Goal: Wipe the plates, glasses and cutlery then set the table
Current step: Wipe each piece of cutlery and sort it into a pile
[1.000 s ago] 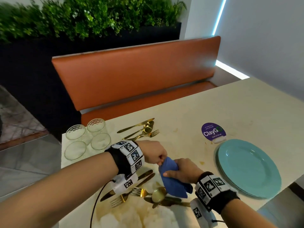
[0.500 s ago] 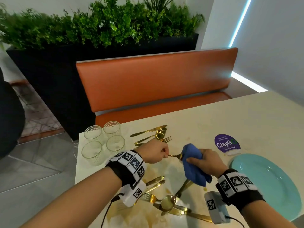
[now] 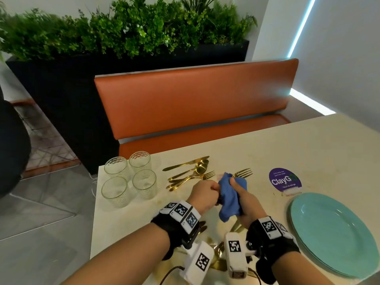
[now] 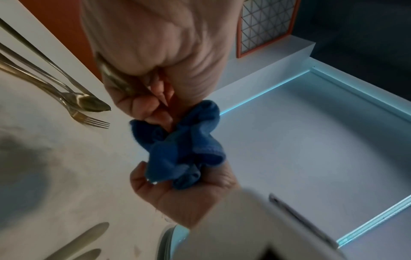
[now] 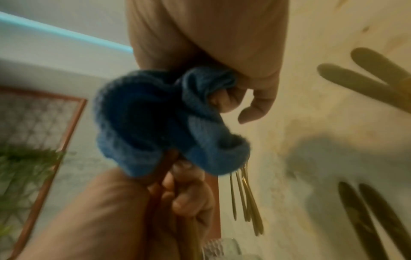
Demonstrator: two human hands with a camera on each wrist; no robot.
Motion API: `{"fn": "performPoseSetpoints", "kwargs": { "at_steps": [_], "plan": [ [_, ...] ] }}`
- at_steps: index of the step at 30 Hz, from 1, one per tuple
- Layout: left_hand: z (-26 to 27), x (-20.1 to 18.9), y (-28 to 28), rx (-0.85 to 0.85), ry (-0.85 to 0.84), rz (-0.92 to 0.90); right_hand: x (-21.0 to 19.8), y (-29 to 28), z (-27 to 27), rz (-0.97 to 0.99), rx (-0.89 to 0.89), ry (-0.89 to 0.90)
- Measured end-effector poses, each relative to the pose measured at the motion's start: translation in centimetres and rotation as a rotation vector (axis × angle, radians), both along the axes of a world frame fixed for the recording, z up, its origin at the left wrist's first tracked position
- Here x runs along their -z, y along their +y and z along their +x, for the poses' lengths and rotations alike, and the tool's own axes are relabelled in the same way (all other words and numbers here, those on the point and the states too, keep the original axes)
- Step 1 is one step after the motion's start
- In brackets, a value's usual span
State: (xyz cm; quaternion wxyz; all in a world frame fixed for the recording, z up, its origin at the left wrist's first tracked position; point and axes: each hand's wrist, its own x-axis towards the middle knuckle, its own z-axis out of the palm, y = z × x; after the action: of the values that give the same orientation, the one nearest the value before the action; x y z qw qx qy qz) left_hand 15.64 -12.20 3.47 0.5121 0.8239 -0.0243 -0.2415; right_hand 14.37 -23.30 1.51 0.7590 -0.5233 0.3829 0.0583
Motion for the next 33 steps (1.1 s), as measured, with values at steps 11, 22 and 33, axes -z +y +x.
{"fn": "performPoseSetpoints", "kwargs": {
  "at_steps": [11, 22, 33],
  "plan": [
    [-1.1, 0.8, 0.6, 0.010, 0.091, -0.073, -1.4, -2.1, 1.1, 0.045, 0.048, -0.099],
    [3.2, 0.4, 2.0, 0.120, 0.101, 0.135, 0.1, -2.3, -0.1, -0.247, -0.187, 0.014],
    [7.4, 3.5, 0.1, -0.202, 0.139, -0.061, 1.0, -0.5, 1.4, -0.812, -0.841, 0.053]
  ]
}}
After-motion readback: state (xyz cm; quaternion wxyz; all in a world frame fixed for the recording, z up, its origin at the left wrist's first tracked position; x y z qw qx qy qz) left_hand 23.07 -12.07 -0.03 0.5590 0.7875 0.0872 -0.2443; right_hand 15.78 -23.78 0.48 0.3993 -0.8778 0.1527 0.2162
